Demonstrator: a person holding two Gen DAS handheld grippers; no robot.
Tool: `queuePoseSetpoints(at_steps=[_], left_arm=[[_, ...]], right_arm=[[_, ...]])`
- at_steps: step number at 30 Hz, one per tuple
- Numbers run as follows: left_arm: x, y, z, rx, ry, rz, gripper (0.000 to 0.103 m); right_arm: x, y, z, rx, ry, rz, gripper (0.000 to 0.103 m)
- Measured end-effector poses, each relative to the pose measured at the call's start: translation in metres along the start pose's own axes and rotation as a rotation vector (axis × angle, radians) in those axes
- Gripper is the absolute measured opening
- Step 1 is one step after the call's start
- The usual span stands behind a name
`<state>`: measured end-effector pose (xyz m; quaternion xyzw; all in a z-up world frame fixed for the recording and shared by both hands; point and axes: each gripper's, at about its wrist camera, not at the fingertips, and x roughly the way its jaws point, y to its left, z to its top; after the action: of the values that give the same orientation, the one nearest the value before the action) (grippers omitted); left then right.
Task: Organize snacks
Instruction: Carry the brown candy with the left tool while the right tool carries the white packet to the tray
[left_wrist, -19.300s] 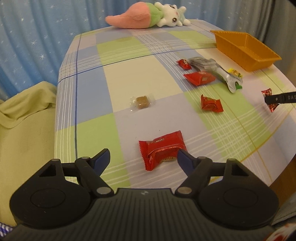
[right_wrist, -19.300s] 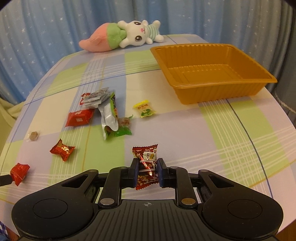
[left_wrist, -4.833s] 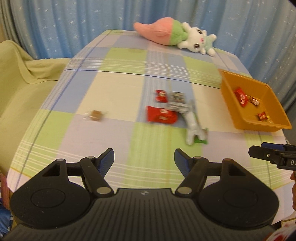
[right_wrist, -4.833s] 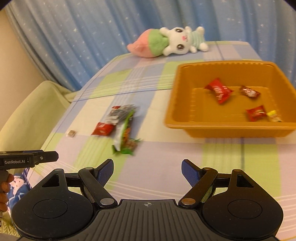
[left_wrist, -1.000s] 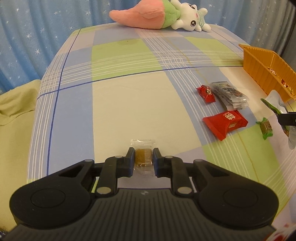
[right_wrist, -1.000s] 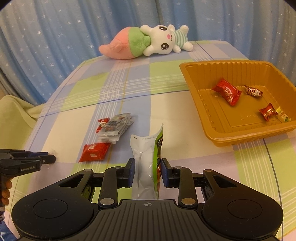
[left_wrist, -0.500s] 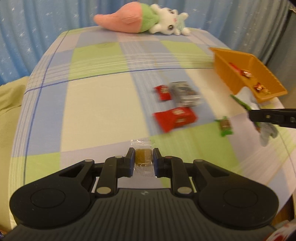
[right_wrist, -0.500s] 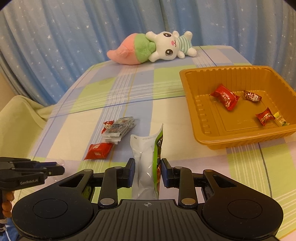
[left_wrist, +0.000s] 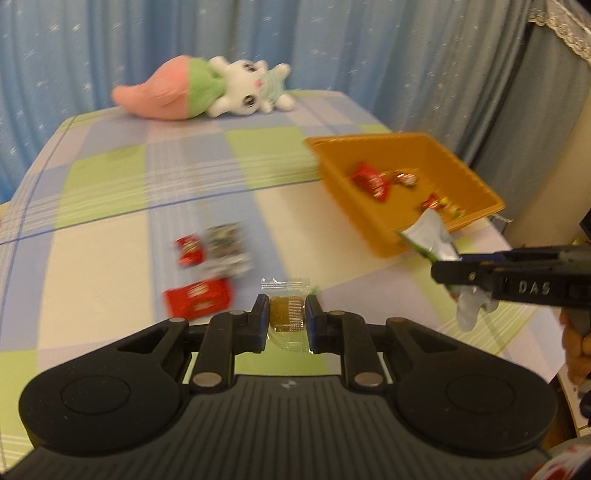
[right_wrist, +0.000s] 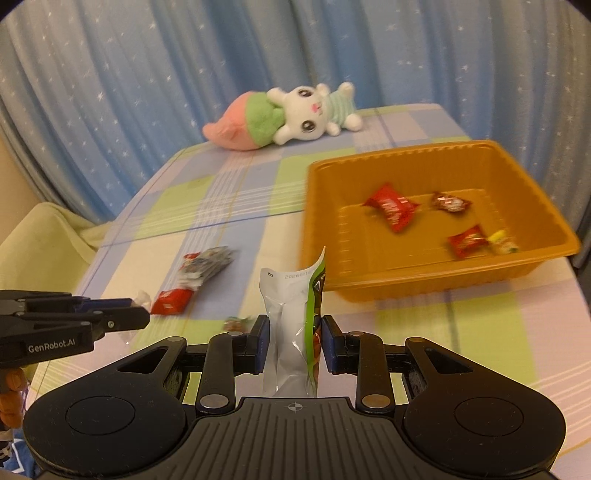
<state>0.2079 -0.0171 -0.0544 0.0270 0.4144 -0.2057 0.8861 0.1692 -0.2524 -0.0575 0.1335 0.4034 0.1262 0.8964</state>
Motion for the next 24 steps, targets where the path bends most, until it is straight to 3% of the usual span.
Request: queuePoseSetpoints(at_steps=[12,24], left_arm=[[0.040,-0.086,0.053,0.022,-0.050,-0.040,0.018],[0.096,-0.115,0.097,0.001,-0.030,0.037,0.018]], right_arm=[[-0.035,-0.077,0.027,0.029,-0.056,-0.011,0.030],[-0.018,-0.131,0.080,0.048,-0.101,0.019,0.030]])
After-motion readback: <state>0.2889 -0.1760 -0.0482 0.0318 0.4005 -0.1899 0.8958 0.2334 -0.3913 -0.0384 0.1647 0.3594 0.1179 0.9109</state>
